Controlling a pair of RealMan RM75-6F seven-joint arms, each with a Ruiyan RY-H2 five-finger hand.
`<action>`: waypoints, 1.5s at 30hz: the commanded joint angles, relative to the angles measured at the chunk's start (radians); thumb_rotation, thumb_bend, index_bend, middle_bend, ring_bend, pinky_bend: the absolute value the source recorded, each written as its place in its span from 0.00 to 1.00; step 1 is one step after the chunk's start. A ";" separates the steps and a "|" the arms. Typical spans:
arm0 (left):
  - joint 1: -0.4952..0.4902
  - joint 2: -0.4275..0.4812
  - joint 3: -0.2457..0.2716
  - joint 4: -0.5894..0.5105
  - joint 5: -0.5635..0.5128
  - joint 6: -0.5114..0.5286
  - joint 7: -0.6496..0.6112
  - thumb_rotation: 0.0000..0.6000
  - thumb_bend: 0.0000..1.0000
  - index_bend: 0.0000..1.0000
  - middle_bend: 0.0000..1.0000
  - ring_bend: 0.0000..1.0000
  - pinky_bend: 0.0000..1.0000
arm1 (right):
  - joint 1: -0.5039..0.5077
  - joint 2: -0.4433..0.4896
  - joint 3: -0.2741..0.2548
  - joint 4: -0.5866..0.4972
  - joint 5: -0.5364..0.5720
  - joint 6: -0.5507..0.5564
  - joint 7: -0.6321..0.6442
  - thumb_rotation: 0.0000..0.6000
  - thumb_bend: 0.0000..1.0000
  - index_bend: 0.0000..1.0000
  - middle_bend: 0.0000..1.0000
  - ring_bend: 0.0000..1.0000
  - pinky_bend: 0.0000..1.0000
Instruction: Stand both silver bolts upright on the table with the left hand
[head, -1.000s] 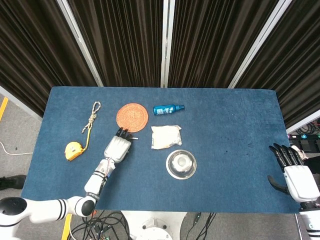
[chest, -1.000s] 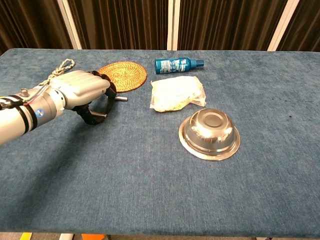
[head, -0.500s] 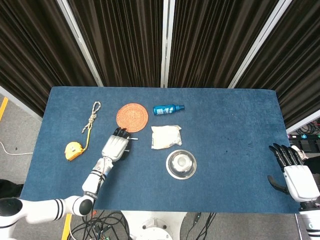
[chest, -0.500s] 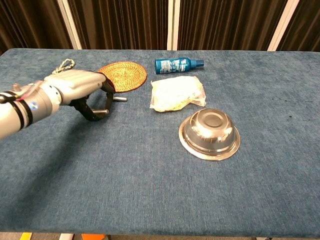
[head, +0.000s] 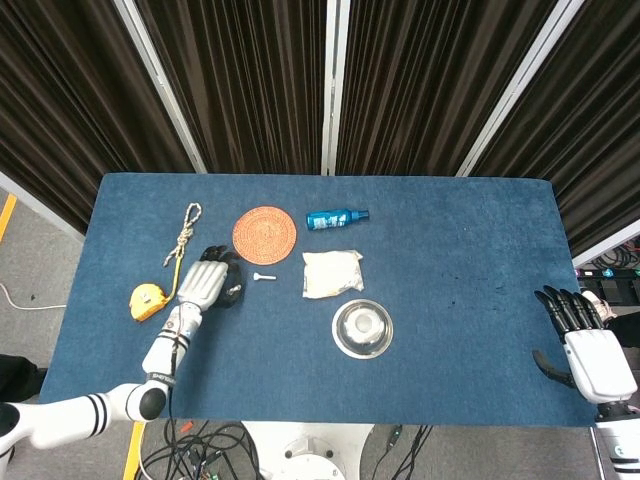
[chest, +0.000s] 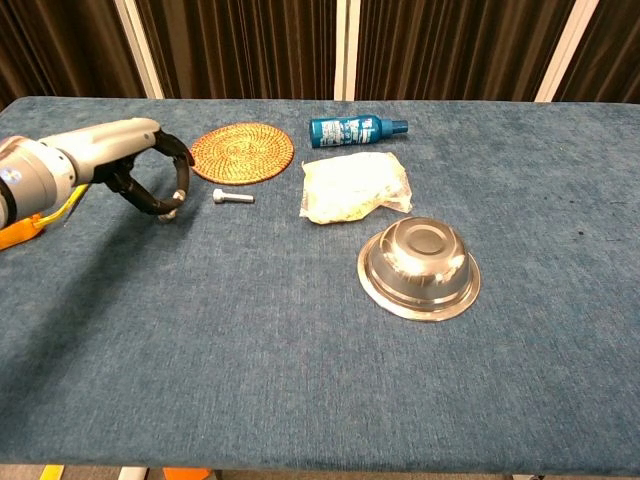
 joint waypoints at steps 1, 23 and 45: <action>0.008 -0.007 -0.013 0.034 0.010 -0.004 -0.052 1.00 0.40 0.54 0.19 0.05 0.00 | -0.001 0.001 0.000 -0.003 0.001 0.001 -0.004 1.00 0.22 0.00 0.06 0.00 0.00; 0.043 -0.099 -0.054 0.249 0.066 0.015 -0.291 1.00 0.40 0.49 0.19 0.05 0.00 | 0.000 0.003 0.002 -0.007 0.003 -0.001 -0.008 1.00 0.22 0.00 0.06 0.00 0.00; 0.076 -0.049 -0.039 0.184 0.156 0.097 -0.264 1.00 0.40 0.30 0.17 0.03 0.00 | 0.001 0.003 0.002 -0.006 -0.001 0.000 -0.005 1.00 0.22 0.00 0.06 0.00 0.00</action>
